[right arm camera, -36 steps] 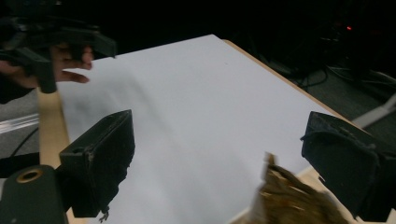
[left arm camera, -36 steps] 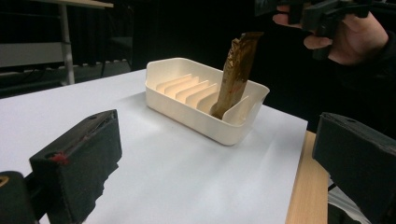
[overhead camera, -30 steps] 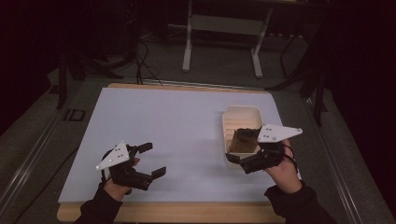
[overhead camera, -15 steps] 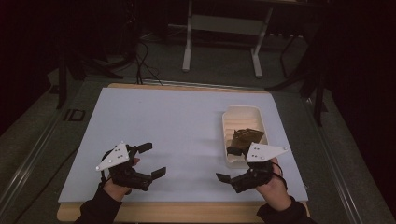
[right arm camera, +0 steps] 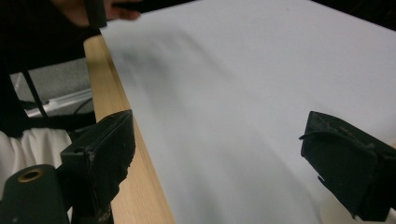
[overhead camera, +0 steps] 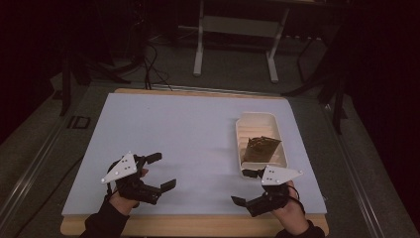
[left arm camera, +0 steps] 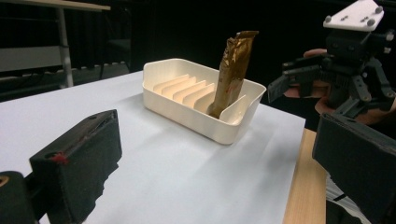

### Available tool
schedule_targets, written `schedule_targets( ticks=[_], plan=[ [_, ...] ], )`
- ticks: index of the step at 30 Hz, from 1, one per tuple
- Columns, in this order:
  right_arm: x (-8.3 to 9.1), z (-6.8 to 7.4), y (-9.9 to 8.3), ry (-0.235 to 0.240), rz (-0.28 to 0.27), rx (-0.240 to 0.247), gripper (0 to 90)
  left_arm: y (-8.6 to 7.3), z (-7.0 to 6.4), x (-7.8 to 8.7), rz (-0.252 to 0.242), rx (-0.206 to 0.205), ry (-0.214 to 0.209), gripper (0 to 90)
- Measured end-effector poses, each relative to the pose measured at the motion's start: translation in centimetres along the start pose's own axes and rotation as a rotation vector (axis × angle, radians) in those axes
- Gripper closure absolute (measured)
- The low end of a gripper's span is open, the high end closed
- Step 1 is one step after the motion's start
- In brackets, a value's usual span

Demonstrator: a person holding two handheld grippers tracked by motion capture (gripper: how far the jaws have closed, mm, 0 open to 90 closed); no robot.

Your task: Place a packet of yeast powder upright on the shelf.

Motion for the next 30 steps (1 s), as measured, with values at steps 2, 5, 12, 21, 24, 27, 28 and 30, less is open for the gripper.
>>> schedule_targets(
  ticks=[2, 5, 12, 21, 24, 27, 28, 30],
  plan=[
    [0.0, 0.0, -0.4, -0.008, 0.002, -0.001, 9.9, 0.0, 0.0, 0.0, 0.000, 0.001, -0.002, 2.1],
    [0.0, 0.0, -1.0, -0.033, 0.002, 0.016, 9.8, -0.1, 0.0, 0.0, 0.003, 0.002, -0.001, 2.2],
    [0.0, 0.1, -2.3, -0.020, 0.032, -0.009, 9.8, 0.0, 0.0, 0.0, -0.002, 0.002, -0.003, 2.2],
    [0.3, 0.4, -3.7, -0.028, 0.042, 0.009, 9.8, -0.1, -0.1, -0.1, 0.002, 0.000, -0.007, 2.2],
    [0.6, 0.3, -4.0, -0.031, 0.043, 0.005, 9.8, -0.1, -0.1, -0.1, 0.002, -0.003, -0.008, 2.1],
    [1.0, 0.1, -4.3, -0.037, 0.038, -0.005, 9.8, -0.1, -0.1, -0.1, 0.002, -0.004, -0.009, 2.1],
    [1.2, 0.0, -4.4, -0.030, 0.033, -0.012, 9.8, -0.1, -0.1, -0.2, 0.003, -0.002, -0.010, 2.2],
    [1.3, -0.2, -4.5, -0.034, 0.032, -0.017, 9.9, -0.1, -0.1, -0.2, 0.004, -0.003, -0.011, 2.1]
  ],
)
Point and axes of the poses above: each handheld gripper's, and its own axes: x roughly backward along the jaws, y roughly out of its top, z roughly to its left, the point moved 6 cm from there along -x, roughly forward along the jaws, and after that the axes turned 7 degrees about z, right-handed, at the moved point
